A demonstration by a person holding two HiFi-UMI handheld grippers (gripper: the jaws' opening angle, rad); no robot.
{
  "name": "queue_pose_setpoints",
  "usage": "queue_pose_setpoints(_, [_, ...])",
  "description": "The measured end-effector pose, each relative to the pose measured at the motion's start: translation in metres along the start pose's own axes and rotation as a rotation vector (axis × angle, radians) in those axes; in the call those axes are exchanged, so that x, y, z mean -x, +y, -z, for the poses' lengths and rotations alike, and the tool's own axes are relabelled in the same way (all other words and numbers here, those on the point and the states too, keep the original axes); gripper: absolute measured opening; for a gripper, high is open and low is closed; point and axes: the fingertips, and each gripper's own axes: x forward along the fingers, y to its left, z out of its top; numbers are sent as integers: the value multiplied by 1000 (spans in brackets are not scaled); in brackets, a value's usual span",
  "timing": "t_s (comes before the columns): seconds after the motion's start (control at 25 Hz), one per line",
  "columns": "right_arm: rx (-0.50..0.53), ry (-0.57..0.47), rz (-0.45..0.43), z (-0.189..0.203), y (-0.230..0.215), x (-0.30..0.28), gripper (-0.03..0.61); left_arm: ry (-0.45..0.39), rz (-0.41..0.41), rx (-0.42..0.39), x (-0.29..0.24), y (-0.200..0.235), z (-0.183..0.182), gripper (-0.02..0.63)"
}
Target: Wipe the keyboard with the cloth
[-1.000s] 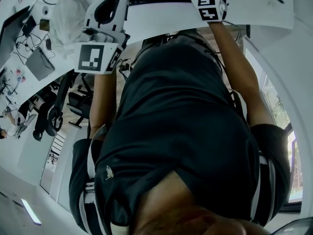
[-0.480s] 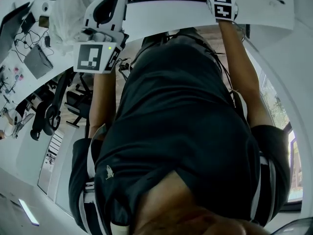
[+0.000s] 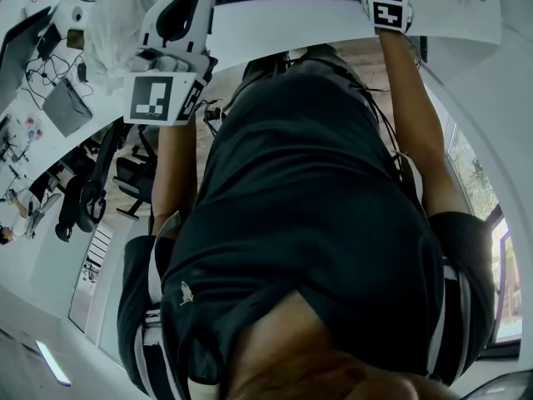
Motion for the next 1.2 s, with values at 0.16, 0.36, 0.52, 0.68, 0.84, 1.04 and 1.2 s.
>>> queue_pose_setpoints(0.16, [36,-24,-7,-6,38,-2,64,4,15,12,-2,-5,6,6])
queue_pose_setpoints(0.36, [132,-62,-169,-22,92,-11,66,-5,33,-8,-8,-6,1,6])
queue_pose_setpoints(0.52, [5,-21,-39,-7,23,-1,66,-5,12,-4,-2,3,-1,6])
queue_pose_setpoints(0.68, [43,-24,-5,-11,45,-3,64,7,-8,18,6,13,9,5])
queue_pose_setpoints(0.84, [193,-61,-165,-27,137,-16,64,8,3,22,7,20,14,6])
queue_pose_setpoints(1.04, [148,-45,-168,-23,97,-10,64,-5,-3,16,9,27,7,6])
queue_pose_setpoints(1.2, [111,-15,-84,-20,81,-1,64,-1,-15,26,15,30,11,5])
